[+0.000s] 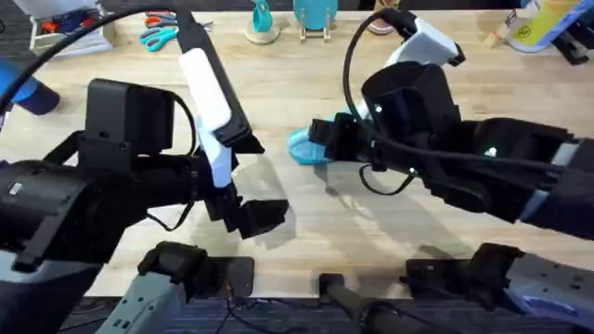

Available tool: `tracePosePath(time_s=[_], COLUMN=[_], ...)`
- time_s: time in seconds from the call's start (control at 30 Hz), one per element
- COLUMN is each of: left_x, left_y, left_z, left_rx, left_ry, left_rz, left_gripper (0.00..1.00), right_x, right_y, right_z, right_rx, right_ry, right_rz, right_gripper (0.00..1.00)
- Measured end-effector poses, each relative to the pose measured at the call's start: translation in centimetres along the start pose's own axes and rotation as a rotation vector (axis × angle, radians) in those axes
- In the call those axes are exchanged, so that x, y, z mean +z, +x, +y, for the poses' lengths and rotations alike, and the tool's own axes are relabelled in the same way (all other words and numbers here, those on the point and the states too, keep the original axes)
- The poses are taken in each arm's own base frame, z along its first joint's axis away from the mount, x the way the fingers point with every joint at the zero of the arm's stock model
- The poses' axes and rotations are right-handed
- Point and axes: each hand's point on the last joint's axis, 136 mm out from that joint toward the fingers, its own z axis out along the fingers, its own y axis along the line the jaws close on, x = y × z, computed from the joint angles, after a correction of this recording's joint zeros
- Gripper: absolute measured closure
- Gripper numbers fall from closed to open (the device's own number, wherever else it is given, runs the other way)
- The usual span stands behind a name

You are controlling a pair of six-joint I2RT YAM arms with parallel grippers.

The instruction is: Unzip the bag, pick up the pens from the table one at a time and place them inside, then zip the bag closed.

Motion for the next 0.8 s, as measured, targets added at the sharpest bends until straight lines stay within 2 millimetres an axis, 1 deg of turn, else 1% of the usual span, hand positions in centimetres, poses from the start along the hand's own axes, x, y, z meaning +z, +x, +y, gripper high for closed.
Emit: tracePosePath(time_s=[0.23, 0.8], left_x=[0.01, 0.00], left_y=[0.01, -0.16], left_z=[0.00, 0.16], left_rx=[0.000, 0.006], left_ry=[0.000, -0.006], left_rz=[0.000, -0.006], left_gripper=[0.006, 0.006], right_x=[-0.45, -0.69], right_y=[-0.40, -0.40], right_z=[1.00, 1.26], right_rx=[0.029, 0.077], right_ry=[-0.052, -0.070], right_rz=[-0.005, 0.004], right_gripper=[0.971, 0.971])
